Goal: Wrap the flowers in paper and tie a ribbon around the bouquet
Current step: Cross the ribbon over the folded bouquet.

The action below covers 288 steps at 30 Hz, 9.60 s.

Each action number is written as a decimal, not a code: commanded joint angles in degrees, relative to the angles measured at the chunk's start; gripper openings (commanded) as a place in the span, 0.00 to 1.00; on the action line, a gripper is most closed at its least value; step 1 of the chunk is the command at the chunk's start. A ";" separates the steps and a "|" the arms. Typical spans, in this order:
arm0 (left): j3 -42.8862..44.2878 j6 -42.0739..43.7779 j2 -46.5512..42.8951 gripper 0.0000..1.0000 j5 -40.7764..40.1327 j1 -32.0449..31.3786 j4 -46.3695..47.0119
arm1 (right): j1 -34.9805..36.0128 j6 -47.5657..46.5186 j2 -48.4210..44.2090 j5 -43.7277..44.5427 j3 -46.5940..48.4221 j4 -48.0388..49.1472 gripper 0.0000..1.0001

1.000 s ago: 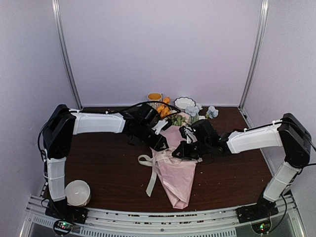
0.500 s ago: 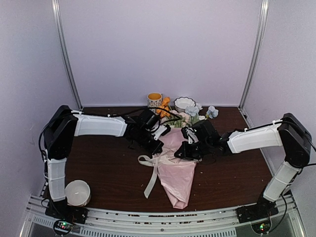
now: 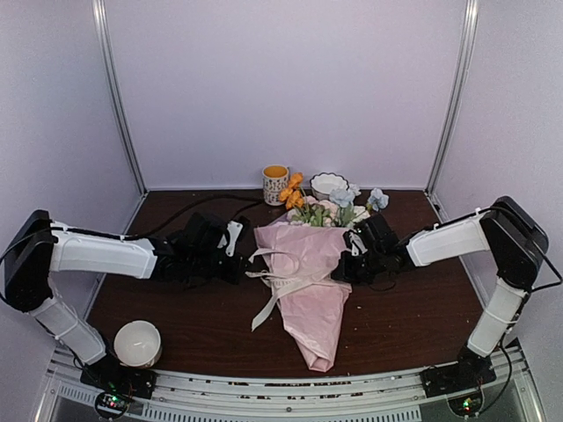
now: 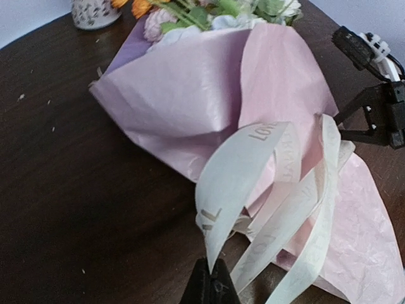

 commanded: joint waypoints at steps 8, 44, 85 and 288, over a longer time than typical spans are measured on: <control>-16.37 -17.41 -9.78 0.05 -8.39 0.65 6.57 | -0.35 -0.87 3.33 -1.58 1.85 -0.55 0.00; 5.80 14.74 11.84 0.54 -2.23 -10.68 -17.66 | 0.26 -2.31 4.20 -1.09 5.13 -5.01 0.00; 60.35 14.37 33.71 0.42 1.18 -0.89 -35.57 | 1.24 -1.87 3.59 -2.47 3.19 -4.43 0.00; 22.58 27.79 20.84 0.00 20.14 -5.10 0.11 | -4.94 -24.89 -6.56 -10.09 15.26 -27.80 0.46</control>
